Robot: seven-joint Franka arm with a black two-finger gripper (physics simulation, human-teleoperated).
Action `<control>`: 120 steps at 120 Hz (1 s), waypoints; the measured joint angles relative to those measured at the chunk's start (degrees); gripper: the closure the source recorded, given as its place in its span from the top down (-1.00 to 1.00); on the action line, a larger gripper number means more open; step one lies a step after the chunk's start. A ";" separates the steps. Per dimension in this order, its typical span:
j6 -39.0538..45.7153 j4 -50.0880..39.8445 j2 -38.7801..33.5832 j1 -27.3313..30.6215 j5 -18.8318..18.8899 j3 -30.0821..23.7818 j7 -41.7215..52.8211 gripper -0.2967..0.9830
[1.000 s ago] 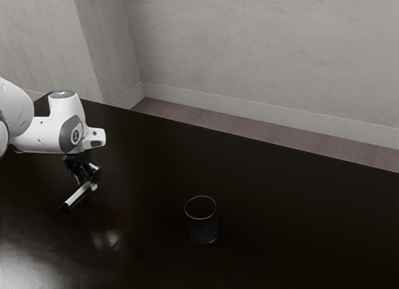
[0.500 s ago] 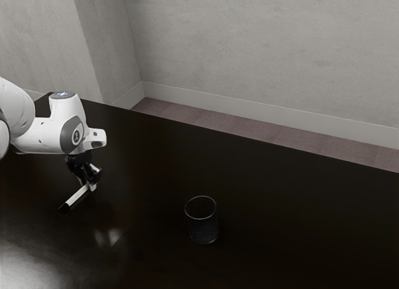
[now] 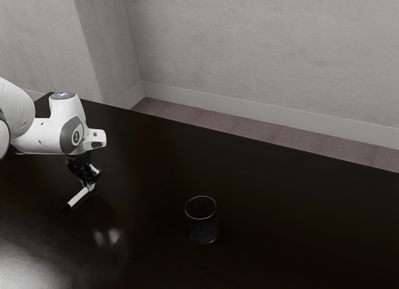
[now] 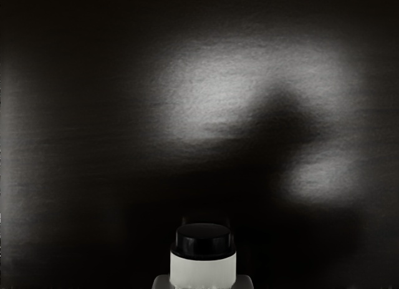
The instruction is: Put the marker into the pen holder.
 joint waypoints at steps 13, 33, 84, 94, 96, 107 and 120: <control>-0.14 -0.14 -0.90 0.00 0.16 0.03 -0.30 -0.56; -2.09 -0.38 -5.94 -0.76 0.45 0.04 -0.76 -0.58; -10.95 -0.82 -18.55 -10.75 0.75 0.00 -2.08 -0.60; -12.06 -0.83 -20.30 -13.06 0.75 0.03 -2.55 -0.60; -12.24 -0.83 -20.60 -13.62 0.75 0.03 -2.66 -0.60; -13.35 -0.82 -22.15 -16.90 0.76 0.03 -3.36 -0.61; -14.26 -0.83 -23.03 -20.48 0.76 -0.02 -4.29 -0.60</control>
